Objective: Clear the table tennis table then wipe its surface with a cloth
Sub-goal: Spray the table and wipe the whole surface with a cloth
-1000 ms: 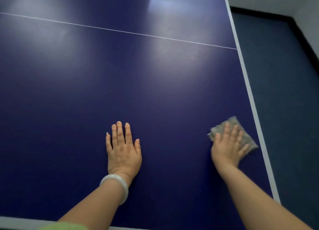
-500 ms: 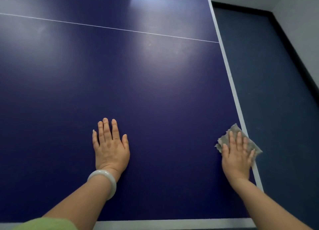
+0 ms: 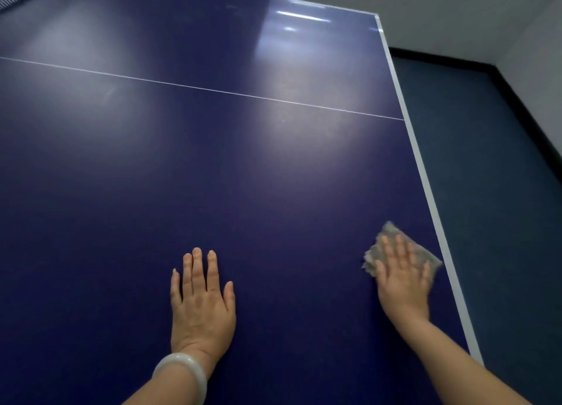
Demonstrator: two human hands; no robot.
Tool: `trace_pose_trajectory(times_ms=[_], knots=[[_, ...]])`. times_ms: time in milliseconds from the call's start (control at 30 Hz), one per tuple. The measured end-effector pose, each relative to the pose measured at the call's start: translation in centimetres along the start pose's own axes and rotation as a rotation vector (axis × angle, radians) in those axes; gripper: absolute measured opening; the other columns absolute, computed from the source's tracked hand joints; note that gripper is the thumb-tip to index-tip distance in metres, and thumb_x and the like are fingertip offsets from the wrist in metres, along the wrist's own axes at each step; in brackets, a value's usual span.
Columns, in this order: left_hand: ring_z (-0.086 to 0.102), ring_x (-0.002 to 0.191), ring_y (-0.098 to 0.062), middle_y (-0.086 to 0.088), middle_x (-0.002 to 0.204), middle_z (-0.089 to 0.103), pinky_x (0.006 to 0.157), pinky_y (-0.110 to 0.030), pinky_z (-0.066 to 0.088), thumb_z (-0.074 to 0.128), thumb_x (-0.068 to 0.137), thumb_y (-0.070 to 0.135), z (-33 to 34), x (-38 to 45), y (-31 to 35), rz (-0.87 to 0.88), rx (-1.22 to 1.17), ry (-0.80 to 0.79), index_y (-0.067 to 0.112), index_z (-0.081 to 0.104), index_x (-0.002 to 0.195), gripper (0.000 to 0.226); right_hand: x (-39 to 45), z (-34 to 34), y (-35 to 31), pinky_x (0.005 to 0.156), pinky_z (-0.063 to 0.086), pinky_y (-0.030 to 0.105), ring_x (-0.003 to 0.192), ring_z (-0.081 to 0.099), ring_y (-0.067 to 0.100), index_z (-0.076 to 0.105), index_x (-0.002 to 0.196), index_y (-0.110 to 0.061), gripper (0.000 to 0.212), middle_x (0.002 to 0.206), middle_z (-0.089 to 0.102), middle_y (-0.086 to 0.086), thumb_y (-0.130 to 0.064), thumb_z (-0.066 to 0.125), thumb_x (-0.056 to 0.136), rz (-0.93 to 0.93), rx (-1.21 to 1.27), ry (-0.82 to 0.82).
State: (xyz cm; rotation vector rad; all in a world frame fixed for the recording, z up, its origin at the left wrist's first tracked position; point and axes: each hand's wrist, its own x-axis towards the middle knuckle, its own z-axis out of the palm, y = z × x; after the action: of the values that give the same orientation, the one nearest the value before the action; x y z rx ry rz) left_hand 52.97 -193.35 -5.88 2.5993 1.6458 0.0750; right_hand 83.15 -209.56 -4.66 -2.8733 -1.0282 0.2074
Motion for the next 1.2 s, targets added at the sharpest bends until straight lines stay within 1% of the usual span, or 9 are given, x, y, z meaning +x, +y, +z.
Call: trace_pose_trajectory(times_ms=[67,133,333,467,700,767,900,967,1200], knots=[[0.021,0.146,-0.03,-0.017,0.157,0.025,0.118,-0.05,0.015,0.02,0.095,0.044,0.1,0.1,0.0,-0.001,0.0,0.007,0.005,0.029,0.149,0.067,1.4,-0.8,-0.7,0.118,-0.004,0.056,0.149,-0.013,0.017,-0.001,0.155,-0.032,0.057,0.162,-0.013,-0.005,-0.044,0.013,0.102,0.342,0.082,-0.005],[0.022,0.146,-0.03,-0.017,0.157,0.025,0.118,-0.051,0.017,0.02,0.095,0.043,-0.1,0.1,0.1,-0.002,0.006,0.003,0.005,0.03,0.148,0.066,1.5,-0.4,-4.2,0.118,-0.004,0.057,0.149,-0.013,0.02,-0.001,0.155,-0.028,0.058,0.162,-0.012,-0.002,-0.042,0.016,0.102,0.373,0.082,0.004],[0.024,0.146,-0.03,-0.017,0.157,0.026,0.115,-0.052,0.023,0.022,0.095,0.042,-0.5,0.3,0.3,-0.015,-0.002,-0.05,0.005,0.033,0.148,0.066,-1.1,2.8,-17.9,0.115,0.009,0.052,0.148,0.017,0.021,0.029,0.152,-0.029,0.056,0.16,0.023,-0.002,-0.043,0.026,0.097,-0.607,-0.069,-0.009],[0.025,0.146,-0.03,-0.016,0.157,0.026,0.114,-0.052,0.023,0.024,0.094,0.042,-0.6,0.3,0.3,-0.018,-0.019,-0.066,0.005,0.033,0.148,0.066,3.8,2.1,-19.1,0.116,-0.008,0.047,0.15,-0.002,0.018,0.008,0.153,-0.034,0.061,0.16,0.0,-0.01,-0.053,0.009,0.094,-0.827,-0.13,-0.125],[0.026,0.145,-0.03,-0.016,0.156,0.028,0.114,-0.051,0.021,0.026,0.094,0.043,-0.9,0.3,0.4,-0.026,-0.057,-0.081,0.007,0.034,0.147,0.065,6.9,-0.1,-11.1,0.118,-0.008,0.055,0.149,-0.012,0.017,0.005,0.156,-0.028,0.058,0.163,-0.009,-0.004,-0.045,0.018,0.102,0.041,0.05,-0.074],[0.021,0.147,-0.03,-0.015,0.158,0.024,0.115,-0.052,0.019,0.022,0.095,0.044,-0.9,0.3,0.4,-0.032,-0.054,-0.095,0.008,0.031,0.149,0.066,3.4,0.8,-11.9,0.118,-0.007,0.054,0.149,-0.01,0.019,0.008,0.156,-0.025,0.058,0.163,-0.005,-0.001,-0.043,0.019,0.102,-0.012,0.028,-0.017],[0.008,0.15,-0.028,-0.014,0.161,0.011,0.119,-0.05,0.009,0.011,0.095,0.045,-0.8,0.2,0.3,-0.044,-0.021,-0.123,0.01,0.017,0.153,0.068,-6.0,2.1,-12.6,0.118,0.0,0.051,0.15,0.005,0.021,0.018,0.155,-0.026,0.061,0.163,0.009,0.0,-0.044,0.025,0.097,-0.601,-0.083,-0.028],[0.003,0.15,-0.027,-0.013,0.162,0.007,0.12,-0.049,0.004,0.007,0.094,0.046,-0.6,0.3,0.3,-0.044,-0.013,-0.11,0.011,0.011,0.154,0.069,-8.3,1.9,-10.1,0.118,0.005,0.051,0.151,0.004,0.018,0.014,0.155,-0.029,0.059,0.163,0.007,-0.004,-0.045,0.024,0.1,-0.72,-0.125,-0.061],[-0.009,0.15,-0.026,-0.012,0.162,-0.006,0.121,-0.046,-0.005,0.013,0.098,0.046,-1.3,0.1,0.5,-0.041,-0.021,-0.12,0.013,-0.005,0.153,0.067,-12.1,2.0,-0.8,0.119,0.005,0.056,0.15,-0.005,0.017,0.009,0.154,-0.028,0.063,0.164,0.001,-0.003,-0.052,0.005,0.096,0.063,-0.006,0.0]])
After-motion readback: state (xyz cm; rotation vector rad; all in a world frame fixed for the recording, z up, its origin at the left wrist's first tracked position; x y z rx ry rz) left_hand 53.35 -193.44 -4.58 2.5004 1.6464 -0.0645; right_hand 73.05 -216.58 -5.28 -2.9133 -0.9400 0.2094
